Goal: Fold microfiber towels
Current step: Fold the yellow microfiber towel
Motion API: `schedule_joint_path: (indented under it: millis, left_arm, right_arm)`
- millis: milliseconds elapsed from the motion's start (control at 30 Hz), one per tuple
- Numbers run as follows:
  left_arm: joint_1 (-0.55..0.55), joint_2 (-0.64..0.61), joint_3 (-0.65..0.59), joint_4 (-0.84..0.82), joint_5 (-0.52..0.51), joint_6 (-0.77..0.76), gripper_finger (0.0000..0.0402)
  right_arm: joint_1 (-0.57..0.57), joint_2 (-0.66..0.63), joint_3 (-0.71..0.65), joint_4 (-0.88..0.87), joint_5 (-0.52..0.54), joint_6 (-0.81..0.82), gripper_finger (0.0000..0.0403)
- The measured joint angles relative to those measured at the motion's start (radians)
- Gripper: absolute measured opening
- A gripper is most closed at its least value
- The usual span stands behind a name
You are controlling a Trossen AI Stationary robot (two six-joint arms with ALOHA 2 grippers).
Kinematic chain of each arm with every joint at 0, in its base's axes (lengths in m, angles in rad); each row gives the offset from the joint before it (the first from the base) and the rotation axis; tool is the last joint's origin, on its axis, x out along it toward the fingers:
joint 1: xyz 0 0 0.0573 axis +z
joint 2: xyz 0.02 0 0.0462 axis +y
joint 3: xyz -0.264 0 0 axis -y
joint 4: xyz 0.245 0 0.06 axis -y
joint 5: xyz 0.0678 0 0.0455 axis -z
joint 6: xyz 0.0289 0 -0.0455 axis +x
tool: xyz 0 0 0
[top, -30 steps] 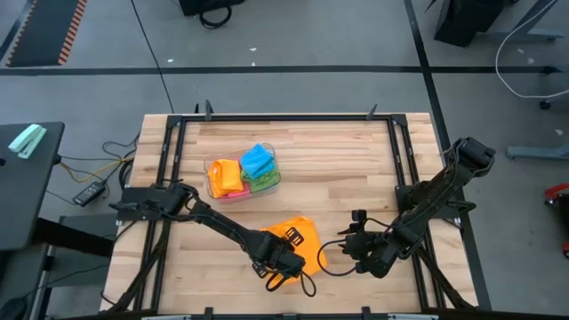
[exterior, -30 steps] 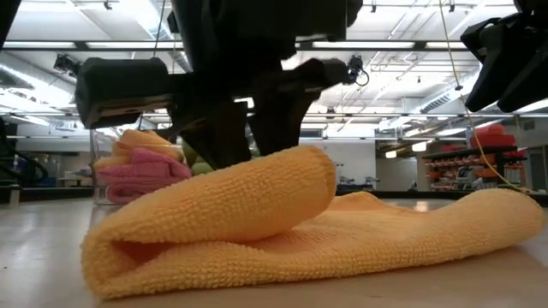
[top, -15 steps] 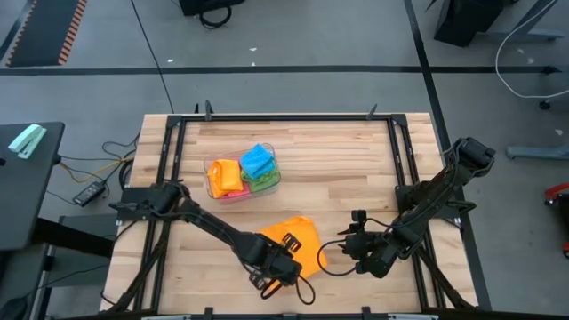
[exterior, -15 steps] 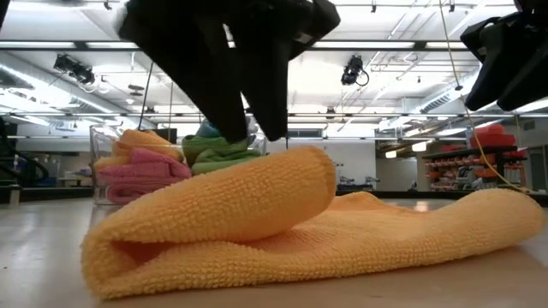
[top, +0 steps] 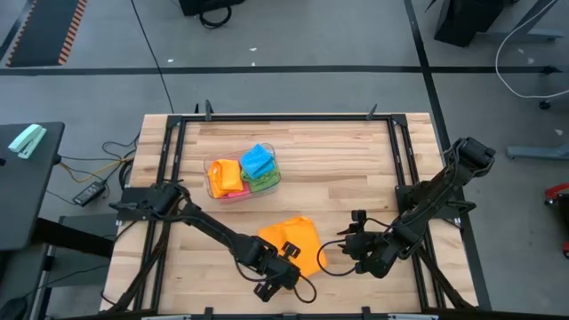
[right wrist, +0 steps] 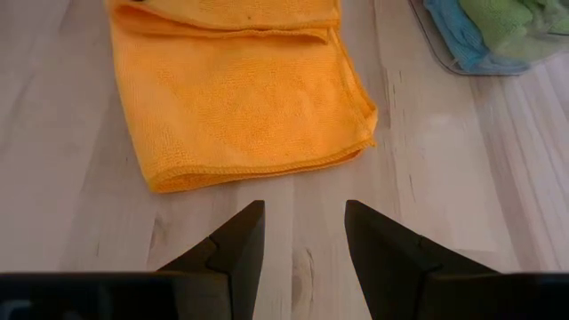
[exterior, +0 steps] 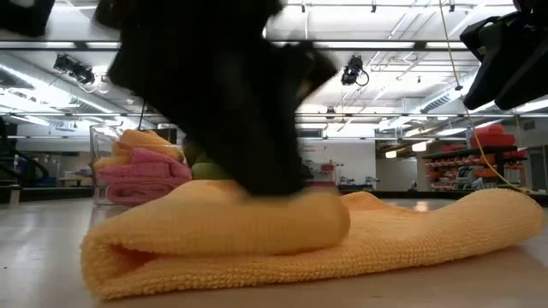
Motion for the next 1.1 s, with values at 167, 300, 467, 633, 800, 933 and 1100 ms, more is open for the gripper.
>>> schedule_joint_path:
  millis: [167,300,467,633,800,933,1100]
  left_arm:
    - [0.005,0.002,-0.100,0.092,0.000,0.000,0.0077]
    - [0.005,0.001,-0.112,0.104,-0.003,0.000,0.0071]
    - [-0.007,0.000,-0.032,0.008,-0.006,0.040,0.0068]
    - [-0.018,0.000,0.083,-0.212,-0.144,0.073,0.0065]
    - [0.015,0.000,0.112,-0.407,-0.330,0.093,0.0058]
    - [0.068,0.009,0.111,-0.457,-0.349,0.057,0.0052]
    - [0.125,0.048,0.111,-0.462,-0.346,0.044,0.0052]
  right_arm:
    - [0.000,0.000,0.000,0.000,0.000,-0.001,0.0166]
    - [0.000,0.000,0.000,0.000,0.000,0.000,0.0166]
    - [0.000,0.000,0.000,0.000,0.000,0.002,0.0166]
    - [0.000,0.000,0.000,0.000,0.000,0.001,0.0166]
    - [0.000,0.000,0.000,0.000,0.000,0.001,0.0166]
    - [0.000,0.000,0.000,0.000,0.000,0.001,0.0166]
    - [0.000,0.000,0.000,0.000,0.000,0.001,0.0166]
